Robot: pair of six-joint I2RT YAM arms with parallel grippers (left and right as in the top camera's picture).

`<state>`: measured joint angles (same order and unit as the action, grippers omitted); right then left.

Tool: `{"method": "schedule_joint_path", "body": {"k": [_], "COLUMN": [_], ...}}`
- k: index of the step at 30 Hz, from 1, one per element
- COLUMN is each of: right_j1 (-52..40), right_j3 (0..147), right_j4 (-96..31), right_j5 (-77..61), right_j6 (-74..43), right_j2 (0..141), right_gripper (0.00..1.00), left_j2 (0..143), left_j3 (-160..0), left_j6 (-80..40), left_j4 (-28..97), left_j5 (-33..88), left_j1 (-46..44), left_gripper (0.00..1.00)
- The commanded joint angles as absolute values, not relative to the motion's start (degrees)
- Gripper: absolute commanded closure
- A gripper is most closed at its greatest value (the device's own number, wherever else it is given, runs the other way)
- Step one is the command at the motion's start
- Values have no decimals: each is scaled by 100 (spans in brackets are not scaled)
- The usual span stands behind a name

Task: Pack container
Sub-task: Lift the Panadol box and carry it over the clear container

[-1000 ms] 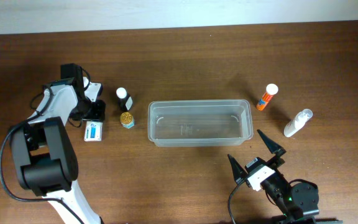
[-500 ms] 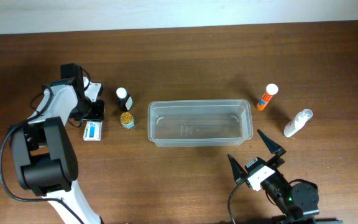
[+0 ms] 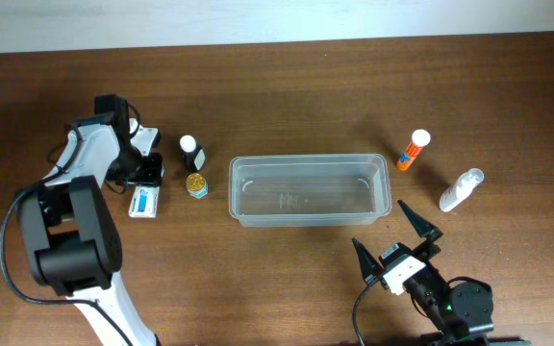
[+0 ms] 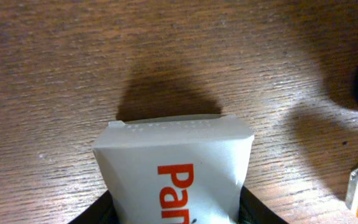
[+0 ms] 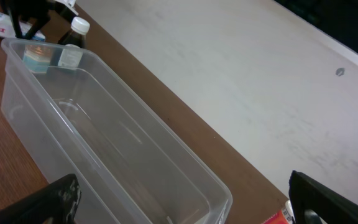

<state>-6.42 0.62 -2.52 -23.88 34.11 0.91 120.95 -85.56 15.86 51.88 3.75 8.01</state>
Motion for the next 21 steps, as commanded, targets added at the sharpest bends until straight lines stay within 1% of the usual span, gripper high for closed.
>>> {"method": "schedule_joint_path", "body": {"k": [1,8,13,21], "right_j1": [-598,-598,-598,-598], "right_j3": [32,32,32,32], "right_j4": [-281,-281,-281,-281], "right_j5": [-2355,-2355,-2355,-2355], "right_j6": [3367,3367,3367,3367], "right_j2": [36,36,36,36], "right_gripper": [2,2,2,2], "left_j2": [12202,12191,12145,11730], "left_j3": [-9017,-9968,-10637,-11246], "left_j6": [1636,1636,1640,1640], "left_j4": [5424,6213,6753,6901], "left_j5": [515,150,154,220], "left_j1": [790,790,788,762], "left_gripper": [57,57,57,57]}}
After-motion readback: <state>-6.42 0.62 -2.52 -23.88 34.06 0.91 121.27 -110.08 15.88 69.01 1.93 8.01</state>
